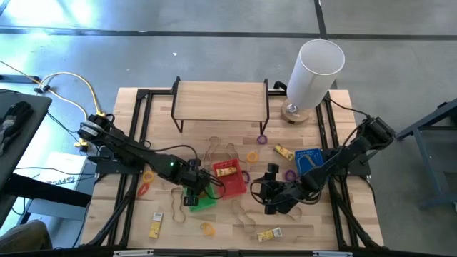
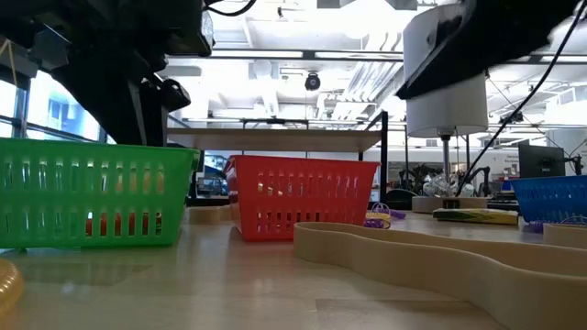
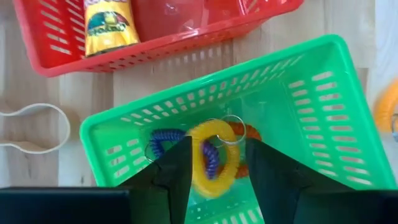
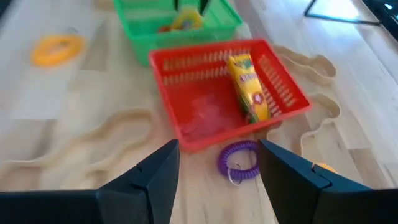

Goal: Pick & Place Office Desk Supplies
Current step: Put the white rubber band into the blue bin

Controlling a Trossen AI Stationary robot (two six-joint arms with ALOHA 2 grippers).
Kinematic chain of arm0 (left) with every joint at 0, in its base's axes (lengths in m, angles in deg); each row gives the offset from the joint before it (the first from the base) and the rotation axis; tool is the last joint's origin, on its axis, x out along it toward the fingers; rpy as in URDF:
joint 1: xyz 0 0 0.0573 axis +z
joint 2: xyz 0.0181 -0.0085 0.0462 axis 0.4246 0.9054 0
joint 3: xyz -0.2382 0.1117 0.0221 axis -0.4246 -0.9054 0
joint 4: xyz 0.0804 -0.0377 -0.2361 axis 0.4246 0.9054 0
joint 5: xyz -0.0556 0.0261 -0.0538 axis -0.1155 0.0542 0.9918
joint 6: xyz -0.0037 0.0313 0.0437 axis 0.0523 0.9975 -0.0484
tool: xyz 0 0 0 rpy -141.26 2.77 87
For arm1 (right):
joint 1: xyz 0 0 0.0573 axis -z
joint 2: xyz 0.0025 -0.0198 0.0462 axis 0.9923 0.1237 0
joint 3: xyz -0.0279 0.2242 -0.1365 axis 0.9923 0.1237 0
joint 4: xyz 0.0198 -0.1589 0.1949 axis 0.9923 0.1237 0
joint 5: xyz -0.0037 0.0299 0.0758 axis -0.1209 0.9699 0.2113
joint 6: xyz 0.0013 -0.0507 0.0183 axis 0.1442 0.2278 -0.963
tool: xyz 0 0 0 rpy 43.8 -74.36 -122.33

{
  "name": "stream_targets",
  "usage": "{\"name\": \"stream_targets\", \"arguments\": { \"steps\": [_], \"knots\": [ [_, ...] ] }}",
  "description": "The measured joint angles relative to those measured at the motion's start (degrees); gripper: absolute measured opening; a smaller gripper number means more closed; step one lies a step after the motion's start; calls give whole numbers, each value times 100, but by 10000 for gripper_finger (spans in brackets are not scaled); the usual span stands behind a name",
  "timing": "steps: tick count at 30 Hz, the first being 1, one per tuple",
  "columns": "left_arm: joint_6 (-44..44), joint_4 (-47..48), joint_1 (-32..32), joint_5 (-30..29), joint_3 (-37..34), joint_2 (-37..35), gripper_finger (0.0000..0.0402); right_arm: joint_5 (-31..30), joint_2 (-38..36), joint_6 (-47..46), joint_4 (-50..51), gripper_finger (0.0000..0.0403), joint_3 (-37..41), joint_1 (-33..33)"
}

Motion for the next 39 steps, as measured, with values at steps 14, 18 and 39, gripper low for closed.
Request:
{"name": "stream_targets", "arguments": {
  "steps": [14,18,39],
  "knots": [
    [5,60,332,-305,11,-1074,145,2942,-707,-2188,1755,200,18,-68],
    [7,-152,335,-620,11,-1153,145,2801,-662,-2501,2309,191,272,-77],
    [717,-1585,299,-655,12,-904,145,2407,-662,-1181,232,157,1494,-77]
  ]
}}
